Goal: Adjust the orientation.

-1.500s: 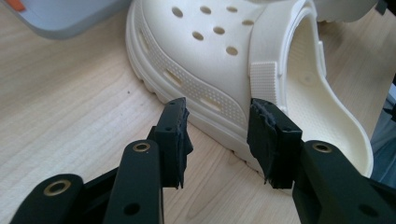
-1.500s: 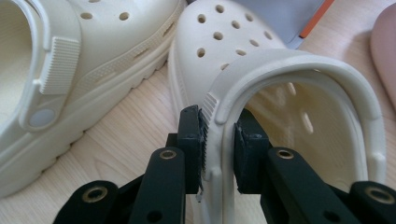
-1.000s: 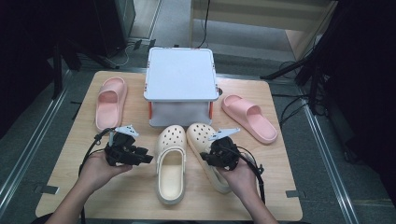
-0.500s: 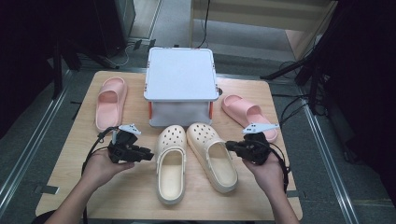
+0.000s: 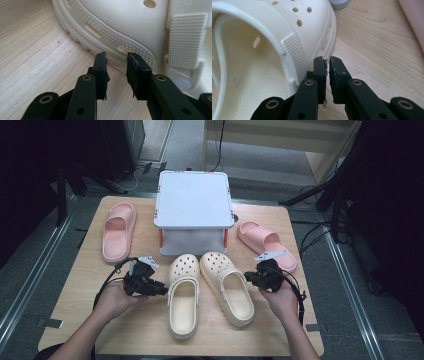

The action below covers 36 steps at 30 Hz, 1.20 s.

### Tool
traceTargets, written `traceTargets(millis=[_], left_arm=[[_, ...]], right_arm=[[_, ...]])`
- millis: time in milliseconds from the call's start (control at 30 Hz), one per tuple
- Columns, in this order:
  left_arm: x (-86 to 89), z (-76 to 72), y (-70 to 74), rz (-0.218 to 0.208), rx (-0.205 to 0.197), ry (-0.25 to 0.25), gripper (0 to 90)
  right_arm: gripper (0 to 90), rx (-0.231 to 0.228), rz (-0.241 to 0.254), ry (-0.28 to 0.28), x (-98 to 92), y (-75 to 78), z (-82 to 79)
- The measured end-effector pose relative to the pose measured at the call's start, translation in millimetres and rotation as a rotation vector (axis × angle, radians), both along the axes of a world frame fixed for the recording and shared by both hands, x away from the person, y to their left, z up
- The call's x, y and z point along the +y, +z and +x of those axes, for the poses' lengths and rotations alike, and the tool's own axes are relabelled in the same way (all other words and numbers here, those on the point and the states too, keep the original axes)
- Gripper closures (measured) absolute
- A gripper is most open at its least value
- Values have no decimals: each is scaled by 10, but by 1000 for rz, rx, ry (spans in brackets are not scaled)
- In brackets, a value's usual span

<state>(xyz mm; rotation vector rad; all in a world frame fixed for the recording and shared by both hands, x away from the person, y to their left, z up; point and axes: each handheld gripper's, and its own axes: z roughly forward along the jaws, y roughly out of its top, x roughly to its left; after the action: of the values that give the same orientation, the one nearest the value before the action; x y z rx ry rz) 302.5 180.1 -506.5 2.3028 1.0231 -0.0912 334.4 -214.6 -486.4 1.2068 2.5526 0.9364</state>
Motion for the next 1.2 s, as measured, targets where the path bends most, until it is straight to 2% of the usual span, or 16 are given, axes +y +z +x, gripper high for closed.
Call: traceTargets(millis=[100, 233, 333, 367, 433, 567, 700, 800, 900, 967, 1033, 1200], left_arm=[[9, 10, -11, -2, 5, 8, 690], [15, 16, -20, 4, 5, 17, 689], [-4, 21, -51, 65, 19, 18, 702], [-23, 18, -69, 65, 38, 17, 703], [-40, 14, -65, 83, 30, 4, 719], [-46, 18, -65, 71, 55, 3, 734], [-76, 4, -64, 66, 55, -15, 737], [-104, -9, -63, 56, 56, -24, 736], [-144, -17, -76, 48, 69, -51, 737], [-162, -25, -78, 50, 60, -64, 737], [-156, -19, -82, 36, 76, -64, 737], [-172, -19, -97, 17, 91, -69, 741]], right_arm=[[855, 1, 0, 4, 11, -13, 3], [868, 38, 8, 8, 15, -41, 11], [876, 25, -12, 17, 55, -47, -11], [877, 27, -16, 22, 65, -44, -15], [878, 24, -19, 29, 76, -45, -21], [878, 32, -13, 49, 93, -45, -28], [873, 38, -5, 65, 140, -45, -47], [873, 35, -16, 79, 159, -45, -57], [873, 45, -4, 78, 158, -48, -57], [874, 48, -4, 78, 168, -52, -62], [875, 52, -1, 80, 173, -59, -69], [876, 85, 78, 79, 149, -71, -82]])
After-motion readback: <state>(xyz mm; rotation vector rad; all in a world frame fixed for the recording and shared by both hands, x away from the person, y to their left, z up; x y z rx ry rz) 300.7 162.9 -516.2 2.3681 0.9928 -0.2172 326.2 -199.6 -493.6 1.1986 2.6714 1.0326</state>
